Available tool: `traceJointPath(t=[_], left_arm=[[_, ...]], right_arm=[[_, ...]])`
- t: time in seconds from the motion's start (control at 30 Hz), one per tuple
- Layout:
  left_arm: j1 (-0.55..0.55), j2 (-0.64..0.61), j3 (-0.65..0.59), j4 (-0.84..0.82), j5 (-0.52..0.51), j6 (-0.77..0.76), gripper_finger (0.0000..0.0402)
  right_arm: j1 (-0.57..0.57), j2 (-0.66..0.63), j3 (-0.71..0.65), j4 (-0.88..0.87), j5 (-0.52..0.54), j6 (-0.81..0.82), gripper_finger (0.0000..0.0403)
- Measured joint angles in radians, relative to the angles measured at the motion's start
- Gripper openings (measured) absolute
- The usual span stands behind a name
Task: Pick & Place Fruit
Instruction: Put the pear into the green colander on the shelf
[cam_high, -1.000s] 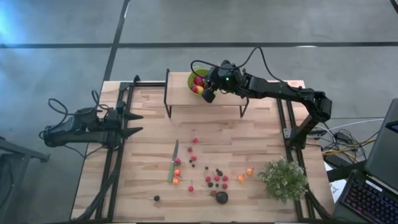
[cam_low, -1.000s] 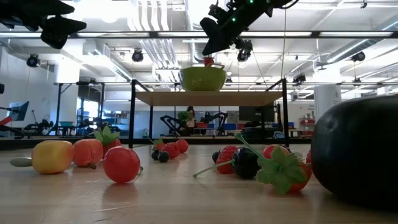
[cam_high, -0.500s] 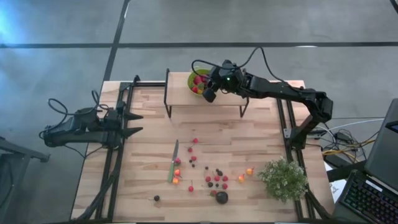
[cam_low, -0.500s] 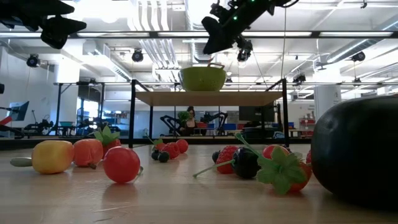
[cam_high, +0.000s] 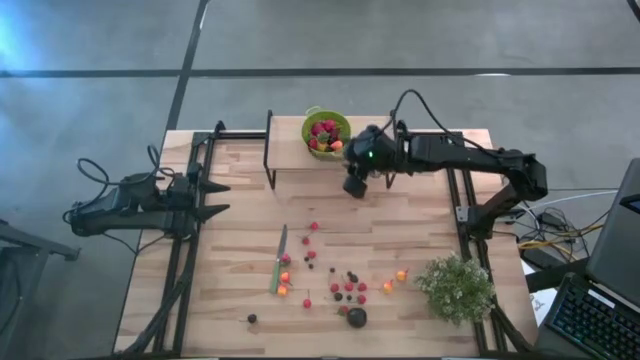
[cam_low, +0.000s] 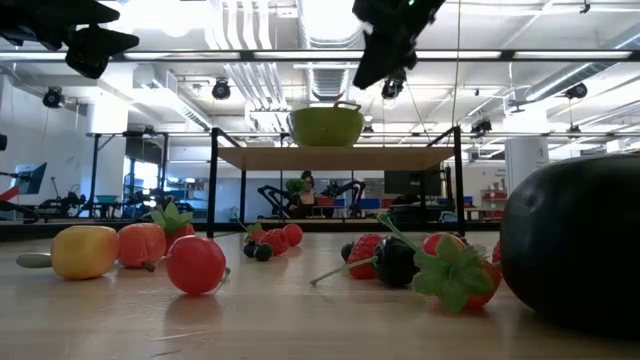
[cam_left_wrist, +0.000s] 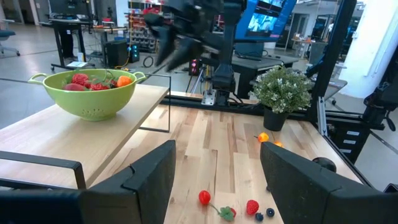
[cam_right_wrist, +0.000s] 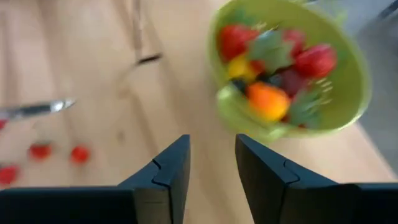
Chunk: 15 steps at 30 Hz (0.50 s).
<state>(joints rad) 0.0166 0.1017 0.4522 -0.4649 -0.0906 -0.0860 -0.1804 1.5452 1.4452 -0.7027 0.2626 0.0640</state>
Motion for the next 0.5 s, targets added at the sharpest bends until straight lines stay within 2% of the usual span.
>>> traceJointPath(t=[0.17,0.5], left_arm=[[0.0,0.0,0.0,0.0,0.0,0.0,0.0241],[0.0,0.0,0.0,0.0,0.0,0.0,0.0241]], right_arm=[[0.109,-0.023,0.0,-0.099,-0.001,0.06,0.0102],[0.319,-0.027,0.0,-0.172,-0.006,0.158,0.0059]])
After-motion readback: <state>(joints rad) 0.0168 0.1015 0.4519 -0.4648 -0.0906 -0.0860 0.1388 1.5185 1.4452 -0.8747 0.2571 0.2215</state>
